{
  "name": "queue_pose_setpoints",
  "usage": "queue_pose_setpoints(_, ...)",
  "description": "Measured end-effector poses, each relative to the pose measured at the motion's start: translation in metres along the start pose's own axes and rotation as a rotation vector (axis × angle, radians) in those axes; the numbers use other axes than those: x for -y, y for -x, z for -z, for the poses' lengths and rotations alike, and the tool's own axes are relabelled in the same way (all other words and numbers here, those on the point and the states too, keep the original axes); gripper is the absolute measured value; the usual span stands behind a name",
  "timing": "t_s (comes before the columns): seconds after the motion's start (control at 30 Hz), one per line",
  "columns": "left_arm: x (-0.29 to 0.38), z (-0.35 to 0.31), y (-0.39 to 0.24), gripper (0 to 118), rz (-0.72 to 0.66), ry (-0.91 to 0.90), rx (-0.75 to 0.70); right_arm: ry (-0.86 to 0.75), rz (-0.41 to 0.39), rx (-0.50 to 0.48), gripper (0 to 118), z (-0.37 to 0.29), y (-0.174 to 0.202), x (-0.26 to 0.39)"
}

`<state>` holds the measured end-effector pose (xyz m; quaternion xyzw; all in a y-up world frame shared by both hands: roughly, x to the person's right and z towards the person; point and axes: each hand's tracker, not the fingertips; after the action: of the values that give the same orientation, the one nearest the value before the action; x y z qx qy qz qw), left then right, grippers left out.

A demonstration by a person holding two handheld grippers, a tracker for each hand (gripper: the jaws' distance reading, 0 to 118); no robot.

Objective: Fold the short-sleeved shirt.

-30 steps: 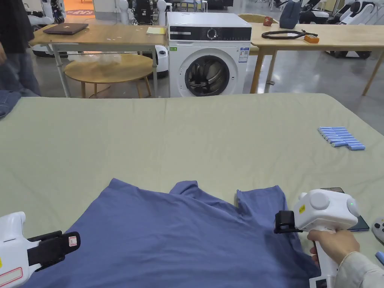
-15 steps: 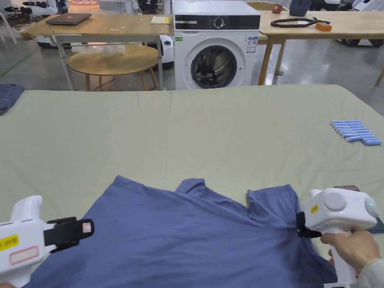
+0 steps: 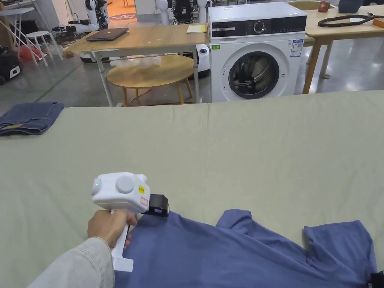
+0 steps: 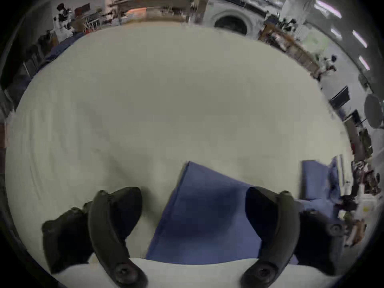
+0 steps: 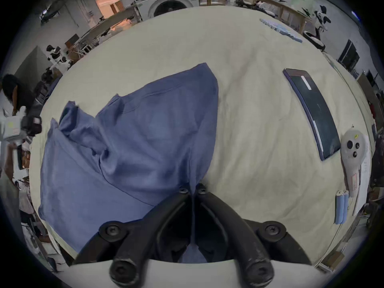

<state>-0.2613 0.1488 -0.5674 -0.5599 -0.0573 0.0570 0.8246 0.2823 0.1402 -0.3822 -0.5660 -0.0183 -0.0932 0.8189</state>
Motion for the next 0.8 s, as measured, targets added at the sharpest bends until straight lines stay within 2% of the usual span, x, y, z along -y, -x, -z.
queue_pose_setpoints(0.1, 0.008, 0.017, -0.014, 101, 0.09, 0.005, -0.07, -0.003, -0.004, -0.007, 0, 0.004, -0.005, -0.003)
queue_pose_setpoints(0.13, -0.001, 0.032, -0.005, 95, 0.093, 0.002, -0.09, -0.006, -0.006, -0.009, 0, 0.003, -0.005, -0.004)
queue_pose_setpoints(0.17, -0.005, 0.029, -0.006, 84, 0.098, 0.025, -0.087, -0.01, -0.005, -0.01, 0, 0.002, -0.006, -0.005)
queue_pose_setpoints(0.2, -0.009, 0.024, -0.007, 65, 0.124, 0.03, -0.085, -0.013, -0.003, -0.01, 0, 0.001, -0.005, -0.007)
queue_pose_setpoints(0.23, -0.011, 0.018, -0.007, 27, 0.156, 0.017, -0.095, -0.015, -0.008, -0.011, 0, 0.005, -0.007, -0.006)
queue_pose_setpoints(0.27, -0.001, -0.004, -0.025, 0, 0.159, 0.012, -0.084, -0.022, -0.019, -0.011, 0, 0.004, -0.006, -0.007)
queue_pose_setpoints(0.4, 0.005, -0.002, -0.018, 0, 0.122, 0.036, -0.001, -0.044, -0.047, 0.001, 0, 0.002, 0.0, -0.009)
queue_pose_setpoints(0.5, 0.005, -0.02, -0.013, 0, 0.096, -0.02, 0.006, -0.075, -0.078, 0.031, 0, -0.014, 0.008, -0.009)
queue_pose_setpoints(0.6, 0.007, -0.056, -0.012, 0, 0.1, -0.061, 0.031, -0.118, -0.104, 0.019, 0, -0.039, 0.013, -0.017)
queue_pose_setpoints(0.8, 0.02, -0.177, -0.012, 0, 0.071, -0.23, 0.099, -0.252, -0.157, -0.055, 0, -0.114, 0.038, -0.04)
